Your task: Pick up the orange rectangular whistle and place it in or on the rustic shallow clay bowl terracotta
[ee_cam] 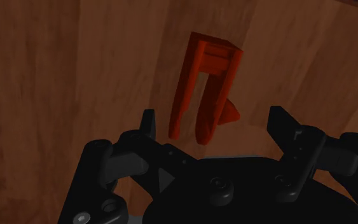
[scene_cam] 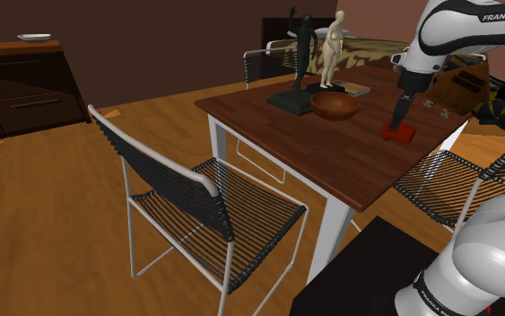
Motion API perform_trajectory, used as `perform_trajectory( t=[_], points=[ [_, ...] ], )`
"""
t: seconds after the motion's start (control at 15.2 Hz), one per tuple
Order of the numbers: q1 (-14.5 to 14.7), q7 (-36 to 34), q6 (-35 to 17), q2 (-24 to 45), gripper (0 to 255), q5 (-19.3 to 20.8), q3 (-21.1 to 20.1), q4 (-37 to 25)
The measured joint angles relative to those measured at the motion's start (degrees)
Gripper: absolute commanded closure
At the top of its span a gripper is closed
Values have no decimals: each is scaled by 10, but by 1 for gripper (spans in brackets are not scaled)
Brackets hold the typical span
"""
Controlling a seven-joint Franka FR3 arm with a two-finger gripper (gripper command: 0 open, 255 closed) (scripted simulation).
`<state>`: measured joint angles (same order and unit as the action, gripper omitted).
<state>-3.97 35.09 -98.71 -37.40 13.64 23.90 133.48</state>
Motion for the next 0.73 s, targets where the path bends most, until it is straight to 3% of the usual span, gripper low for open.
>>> perform_trajectory(
  t=[0.73],
  points=[
    [-3, 0, -41, 0, 0, 8, 9, 41]
  ],
)
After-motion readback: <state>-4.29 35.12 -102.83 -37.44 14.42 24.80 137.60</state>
